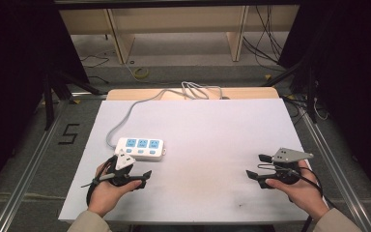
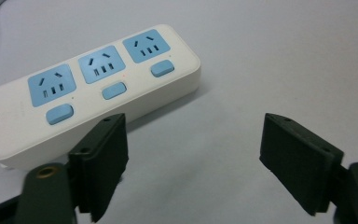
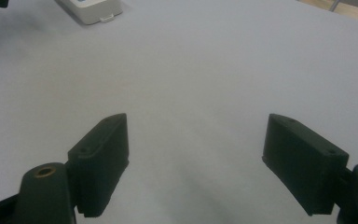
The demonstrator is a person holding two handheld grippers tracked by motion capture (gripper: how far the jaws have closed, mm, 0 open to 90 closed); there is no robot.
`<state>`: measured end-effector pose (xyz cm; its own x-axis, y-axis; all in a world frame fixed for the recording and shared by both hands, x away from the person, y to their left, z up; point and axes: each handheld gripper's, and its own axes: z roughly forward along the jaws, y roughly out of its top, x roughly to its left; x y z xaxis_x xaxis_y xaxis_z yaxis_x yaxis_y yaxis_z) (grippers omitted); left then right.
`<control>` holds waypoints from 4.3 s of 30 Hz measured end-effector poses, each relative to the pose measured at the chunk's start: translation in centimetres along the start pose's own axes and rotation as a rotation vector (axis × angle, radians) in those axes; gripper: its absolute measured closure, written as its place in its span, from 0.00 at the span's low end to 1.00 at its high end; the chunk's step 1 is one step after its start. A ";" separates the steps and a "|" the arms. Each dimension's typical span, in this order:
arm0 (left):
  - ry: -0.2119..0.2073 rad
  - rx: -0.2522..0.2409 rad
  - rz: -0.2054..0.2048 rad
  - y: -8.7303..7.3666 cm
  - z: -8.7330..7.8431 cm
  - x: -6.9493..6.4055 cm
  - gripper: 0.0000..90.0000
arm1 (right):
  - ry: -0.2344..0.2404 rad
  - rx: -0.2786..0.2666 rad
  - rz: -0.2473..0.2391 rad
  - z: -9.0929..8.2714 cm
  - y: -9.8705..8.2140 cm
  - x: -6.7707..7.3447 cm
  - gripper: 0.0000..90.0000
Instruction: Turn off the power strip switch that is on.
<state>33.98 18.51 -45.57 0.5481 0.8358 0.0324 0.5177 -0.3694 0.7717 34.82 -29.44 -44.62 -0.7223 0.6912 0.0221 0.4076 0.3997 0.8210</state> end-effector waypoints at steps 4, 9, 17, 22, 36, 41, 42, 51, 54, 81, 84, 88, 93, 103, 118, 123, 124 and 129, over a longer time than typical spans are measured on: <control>0.012 -0.006 0.001 0.1 -0.2 0.1 0.48 | 0.001 -0.001 0.001 0.0 0.0 0.1 0.25; 0.041 -0.007 0.008 0.4 -0.4 0.3 0.71 | -0.001 0.001 -0.002 0.0 0.0 0.2 0.25; 0.074 -0.003 -0.042 1.1 -0.5 0.7 1.00 | -0.004 0.007 -0.005 0.1 0.0 0.1 0.25; 0.074 0.002 -0.033 1.7 0.0 0.5 1.00 | -0.005 0.007 -0.004 0.1 0.1 0.2 0.25; 0.121 0.025 -0.067 2.6 1.7 2.3 1.00 | -0.007 0.011 -0.003 0.0 -0.1 0.3 0.25; 0.142 0.021 -0.074 2.9 2.2 2.9 1.00 | -0.004 0.013 -0.005 -0.1 -0.2 0.3 0.26; 0.144 0.027 -0.073 3.0 2.2 3.0 1.00 | -0.003 0.016 -0.003 -0.1 -0.1 0.3 0.26; 0.158 0.034 -0.046 3.5 3.0 3.5 1.00 | -0.002 0.016 -0.006 0.0 -0.2 0.3 0.26; 0.160 0.033 -0.042 3.5 3.2 3.7 1.00 | -0.002 0.017 -0.005 0.0 -0.2 0.3 0.26; 0.159 0.097 -0.028 4.8 4.6 4.4 1.00 | -0.001 0.030 -0.004 0.1 -0.2 0.1 0.26; 0.152 0.109 -0.022 4.8 4.8 4.3 1.00 | -0.001 0.032 -0.002 0.1 -0.2 0.1 0.26; 0.140 0.129 -0.022 4.8 5.0 4.2 1.00 | 0.002 0.034 -0.002 0.1 -0.3 0.1 0.26; 0.129 0.151 -0.011 4.8 5.4 4.0 1.00 | 0.002 0.035 -0.002 0.1 -0.3 0.1 0.26; 0.124 0.161 -0.012 4.8 5.8 4.1 1.00 | 0.004 0.040 0.002 0.1 -0.3 0.2 0.26; 0.115 0.183 -0.007 4.8 6.2 4.0 1.00 | 0.011 0.049 0.003 0.2 -0.4 0.2 0.26; 0.117 0.188 -0.006 4.8 6.2 4.1 1.00 | 0.011 0.050 0.003 0.2 -0.4 0.2 0.26; 0.117 0.192 -0.007 4.9 6.2 4.1 1.00 | 0.012 0.050 0.002 0.2 -0.4 0.2 0.26; 0.122 0.195 -0.015 4.9 6.3 4.1 1.00 | 0.013 0.051 0.001 0.2 -0.4 0.2 0.26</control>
<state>42.89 17.53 -45.62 0.4623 0.8802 0.1074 0.6488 -0.4183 0.6357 34.64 -29.31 -45.10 -0.7289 0.6840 0.0310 0.4361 0.4288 0.7912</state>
